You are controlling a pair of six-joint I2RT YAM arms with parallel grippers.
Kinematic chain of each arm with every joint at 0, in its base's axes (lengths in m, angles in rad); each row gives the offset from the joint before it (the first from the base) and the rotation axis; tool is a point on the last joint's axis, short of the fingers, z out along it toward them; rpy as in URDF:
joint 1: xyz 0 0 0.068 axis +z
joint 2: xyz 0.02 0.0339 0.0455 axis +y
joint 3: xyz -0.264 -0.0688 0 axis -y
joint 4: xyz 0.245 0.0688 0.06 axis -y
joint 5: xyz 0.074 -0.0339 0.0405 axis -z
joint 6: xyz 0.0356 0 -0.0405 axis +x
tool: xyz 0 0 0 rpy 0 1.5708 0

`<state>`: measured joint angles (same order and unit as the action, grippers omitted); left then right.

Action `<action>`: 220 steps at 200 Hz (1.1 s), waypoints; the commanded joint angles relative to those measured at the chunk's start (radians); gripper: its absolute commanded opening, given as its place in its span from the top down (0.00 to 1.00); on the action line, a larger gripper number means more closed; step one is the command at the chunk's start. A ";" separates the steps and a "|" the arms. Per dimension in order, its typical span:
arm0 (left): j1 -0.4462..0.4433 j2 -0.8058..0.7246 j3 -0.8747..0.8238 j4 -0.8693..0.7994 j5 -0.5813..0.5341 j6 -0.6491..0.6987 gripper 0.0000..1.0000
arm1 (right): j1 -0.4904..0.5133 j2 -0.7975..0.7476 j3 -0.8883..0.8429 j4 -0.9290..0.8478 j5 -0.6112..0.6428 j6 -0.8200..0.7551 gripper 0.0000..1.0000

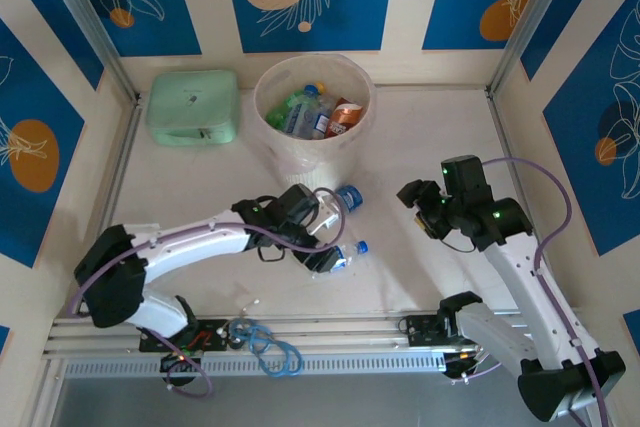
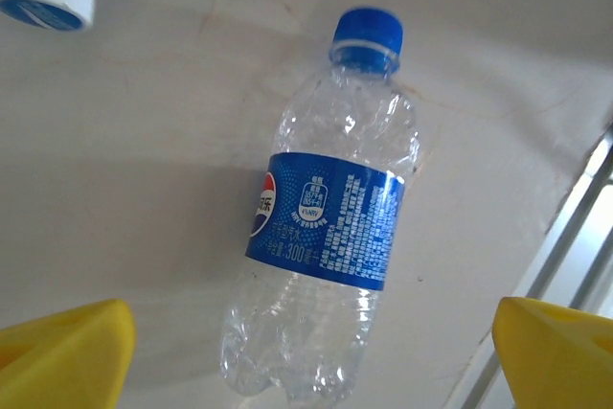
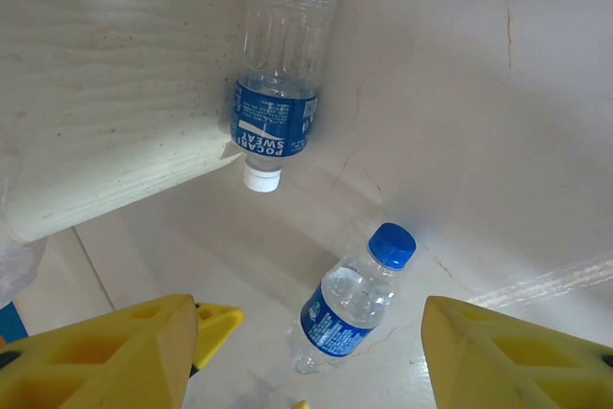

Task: Put the plastic bottles in the bin

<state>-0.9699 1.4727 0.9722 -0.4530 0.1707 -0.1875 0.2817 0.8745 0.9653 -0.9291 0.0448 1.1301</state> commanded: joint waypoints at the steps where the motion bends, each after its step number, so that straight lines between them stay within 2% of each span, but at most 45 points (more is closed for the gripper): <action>1: -0.015 0.031 0.046 0.009 -0.019 0.052 0.04 | -0.006 -0.014 -0.016 -0.015 -0.033 -0.007 0.36; 28: -0.015 0.076 0.056 0.013 -0.036 0.069 0.02 | -0.007 -0.015 -0.024 -0.013 -0.042 -0.006 0.35; 37: -0.015 0.089 0.055 0.020 -0.030 0.073 0.00 | -0.007 -0.018 -0.030 -0.012 -0.045 -0.002 0.35; 123: -0.015 0.188 0.069 0.052 0.044 0.076 0.00 | -0.002 -0.031 -0.063 0.004 -0.062 0.020 0.34; 191: -0.015 0.251 0.092 0.048 0.065 0.062 0.13 | 0.016 -0.029 -0.088 0.015 -0.062 0.034 0.34; 220: -0.015 0.266 0.104 0.040 0.107 0.066 0.12 | 0.016 -0.027 -0.078 0.012 -0.058 0.031 0.34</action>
<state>-0.9768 1.7199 1.0412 -0.4034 0.2184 -0.1249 0.2935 0.8581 0.8875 -0.9199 0.0067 1.1530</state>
